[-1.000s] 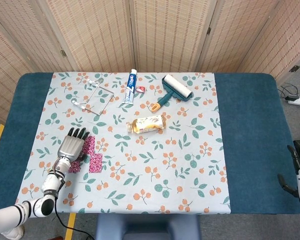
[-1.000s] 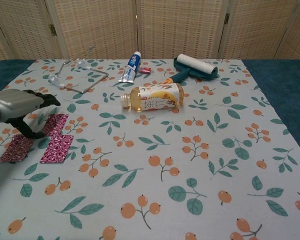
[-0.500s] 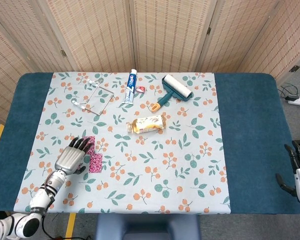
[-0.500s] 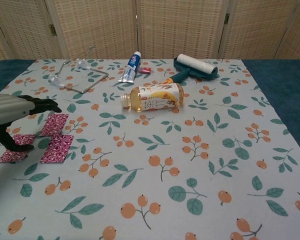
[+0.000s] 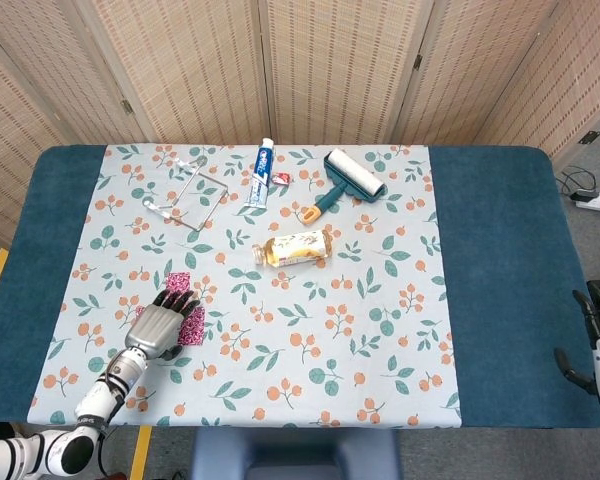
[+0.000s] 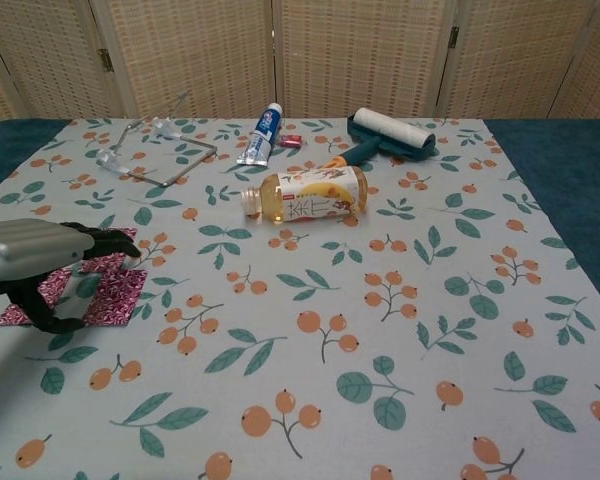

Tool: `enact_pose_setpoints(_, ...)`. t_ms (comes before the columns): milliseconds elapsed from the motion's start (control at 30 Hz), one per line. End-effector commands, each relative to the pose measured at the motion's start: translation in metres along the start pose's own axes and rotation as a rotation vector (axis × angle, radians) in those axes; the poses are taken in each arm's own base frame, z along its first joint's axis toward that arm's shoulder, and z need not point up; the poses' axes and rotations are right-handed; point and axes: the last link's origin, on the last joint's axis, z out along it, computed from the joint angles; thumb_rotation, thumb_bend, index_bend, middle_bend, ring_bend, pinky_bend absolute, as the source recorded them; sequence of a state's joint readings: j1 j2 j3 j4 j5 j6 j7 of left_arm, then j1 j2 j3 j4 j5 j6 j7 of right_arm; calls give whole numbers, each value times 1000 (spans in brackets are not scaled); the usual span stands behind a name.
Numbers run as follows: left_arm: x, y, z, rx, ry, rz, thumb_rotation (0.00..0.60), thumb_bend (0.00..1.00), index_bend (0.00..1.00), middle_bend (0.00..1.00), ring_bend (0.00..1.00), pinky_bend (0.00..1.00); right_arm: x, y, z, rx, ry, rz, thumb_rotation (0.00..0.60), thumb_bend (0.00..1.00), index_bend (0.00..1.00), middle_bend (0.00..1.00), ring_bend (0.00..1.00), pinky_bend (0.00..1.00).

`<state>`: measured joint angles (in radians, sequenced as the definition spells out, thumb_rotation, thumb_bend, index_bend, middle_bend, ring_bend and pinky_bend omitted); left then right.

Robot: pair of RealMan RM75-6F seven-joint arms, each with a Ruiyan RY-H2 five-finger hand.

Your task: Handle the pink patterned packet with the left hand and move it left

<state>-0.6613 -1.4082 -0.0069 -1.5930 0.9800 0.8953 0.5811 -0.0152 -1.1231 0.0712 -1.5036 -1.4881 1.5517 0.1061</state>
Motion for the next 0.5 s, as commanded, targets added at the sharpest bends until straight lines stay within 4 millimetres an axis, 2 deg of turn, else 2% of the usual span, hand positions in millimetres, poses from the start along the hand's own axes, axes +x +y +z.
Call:
enact_pose_setpoints(33, 0, 4, 6, 4, -13, -7, 581, 357, 107, 0, 0, 0, 0, 0, 0, 1, 0, 2, 600, 365, 0, 0, 0, 0)
enact_pose_setpoints(500, -3, 7, 11, 41, -16, 22, 580, 357, 113, 0, 0, 0, -2, 3, 3, 2, -3, 5, 600, 365, 0, 0, 0, 0)
